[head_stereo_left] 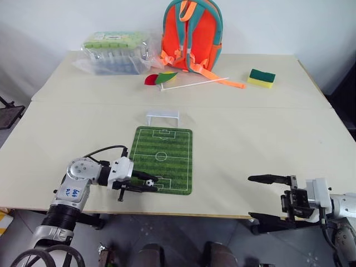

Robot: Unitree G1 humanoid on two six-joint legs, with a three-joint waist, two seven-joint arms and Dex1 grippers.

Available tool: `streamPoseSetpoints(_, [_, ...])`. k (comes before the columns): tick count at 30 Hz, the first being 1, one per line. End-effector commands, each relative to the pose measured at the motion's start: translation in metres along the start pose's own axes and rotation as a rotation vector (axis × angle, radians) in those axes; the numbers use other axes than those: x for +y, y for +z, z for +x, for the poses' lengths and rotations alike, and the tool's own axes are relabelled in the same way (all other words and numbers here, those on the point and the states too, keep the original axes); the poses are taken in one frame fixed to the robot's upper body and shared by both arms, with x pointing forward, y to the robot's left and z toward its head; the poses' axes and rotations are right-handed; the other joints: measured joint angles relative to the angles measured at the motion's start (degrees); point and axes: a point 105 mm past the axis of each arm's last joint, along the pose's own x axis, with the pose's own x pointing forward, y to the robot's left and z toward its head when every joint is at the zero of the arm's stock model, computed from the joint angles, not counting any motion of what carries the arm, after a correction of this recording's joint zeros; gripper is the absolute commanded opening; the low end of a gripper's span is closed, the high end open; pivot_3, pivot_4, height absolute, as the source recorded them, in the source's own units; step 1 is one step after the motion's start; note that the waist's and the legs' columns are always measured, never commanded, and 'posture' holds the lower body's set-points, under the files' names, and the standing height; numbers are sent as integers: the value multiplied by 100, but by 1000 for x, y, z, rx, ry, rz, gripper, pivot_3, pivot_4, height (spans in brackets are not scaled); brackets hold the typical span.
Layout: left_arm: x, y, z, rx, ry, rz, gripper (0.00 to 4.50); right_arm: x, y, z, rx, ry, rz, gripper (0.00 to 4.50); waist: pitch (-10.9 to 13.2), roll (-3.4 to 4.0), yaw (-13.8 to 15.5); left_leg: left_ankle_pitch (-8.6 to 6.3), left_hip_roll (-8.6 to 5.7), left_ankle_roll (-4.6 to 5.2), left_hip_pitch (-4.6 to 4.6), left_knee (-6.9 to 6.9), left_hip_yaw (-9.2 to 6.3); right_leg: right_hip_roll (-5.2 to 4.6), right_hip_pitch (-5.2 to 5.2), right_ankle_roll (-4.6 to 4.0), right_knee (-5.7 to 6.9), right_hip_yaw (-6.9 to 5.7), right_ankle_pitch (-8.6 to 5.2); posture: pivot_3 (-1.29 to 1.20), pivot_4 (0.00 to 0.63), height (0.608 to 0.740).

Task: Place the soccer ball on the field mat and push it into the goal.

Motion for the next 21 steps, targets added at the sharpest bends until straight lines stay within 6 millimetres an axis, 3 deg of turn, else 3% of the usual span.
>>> streamPoseSetpoints(1, [2, -3, 4, 8, 0, 29, 857, 1, 9, 2, -25, -14, -21, 4500, 0, 0, -4, -1, -1, 1, 0, 2, 1, 0, 0, 1, 0, 1, 1, 0, 150, 740])
streamPoseSetpoints(8, [2, -6, 6, -5, -11, 10, 857, 2, 9, 2, -19, -25, -10, 4500, 0, 0, -8, -5, 0, 5, -4, 21, 1, 0, 1, 2, 4, 2, 4, 0, 150, 740])
streamPoseSetpoints(13, [7, -1, 9, -30, 17, 40, 2424, 3, 8, 6, -26, -28, 1, 4500, 0, 0, -3, -11, 1, 8, -6, 33, 0, 0, 2, 3, 7, 2, 5, 0, 150, 740])
streamPoseSetpoints(21, [10, 6, 5, -61, 48, 81, 2424, 1, 8, 13, -52, -43, 45, 4500, 0, 0, -7, -15, 3, 8, -10, 48, 0, 2, 2, 3, 10, 2, 5, 0, 150, 740])
